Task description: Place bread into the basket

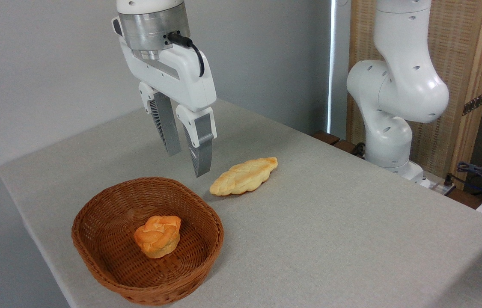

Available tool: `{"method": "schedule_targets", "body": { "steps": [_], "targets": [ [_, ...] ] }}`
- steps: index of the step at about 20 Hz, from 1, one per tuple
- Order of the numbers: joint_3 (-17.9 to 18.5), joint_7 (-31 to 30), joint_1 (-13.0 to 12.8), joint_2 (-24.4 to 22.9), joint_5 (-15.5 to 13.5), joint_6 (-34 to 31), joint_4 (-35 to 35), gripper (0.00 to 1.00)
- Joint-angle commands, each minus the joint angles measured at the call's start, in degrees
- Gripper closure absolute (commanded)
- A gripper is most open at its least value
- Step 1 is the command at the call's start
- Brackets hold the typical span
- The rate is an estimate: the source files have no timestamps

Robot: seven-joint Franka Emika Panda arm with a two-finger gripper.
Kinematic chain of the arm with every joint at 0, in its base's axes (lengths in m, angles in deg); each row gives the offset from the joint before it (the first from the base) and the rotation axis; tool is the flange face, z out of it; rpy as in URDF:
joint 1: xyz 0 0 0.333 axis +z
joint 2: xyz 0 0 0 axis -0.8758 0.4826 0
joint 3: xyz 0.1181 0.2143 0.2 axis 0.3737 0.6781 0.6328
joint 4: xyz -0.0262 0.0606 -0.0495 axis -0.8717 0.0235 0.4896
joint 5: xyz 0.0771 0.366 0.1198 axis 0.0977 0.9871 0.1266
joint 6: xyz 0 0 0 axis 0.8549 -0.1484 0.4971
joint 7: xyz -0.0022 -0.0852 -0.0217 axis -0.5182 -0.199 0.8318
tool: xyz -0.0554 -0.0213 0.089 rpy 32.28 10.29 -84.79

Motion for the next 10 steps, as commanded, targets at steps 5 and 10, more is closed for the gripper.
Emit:
{"method": "schedule_targets", "body": {
  "steps": [5,10],
  "targets": [
    [0.9,0.6,-0.5,-0.4,-0.9,-0.1,-0.2,0.00],
    [0.9,0.6,-0.5,-0.4,-0.9,-0.3,0.0,0.00]
  ]
}}
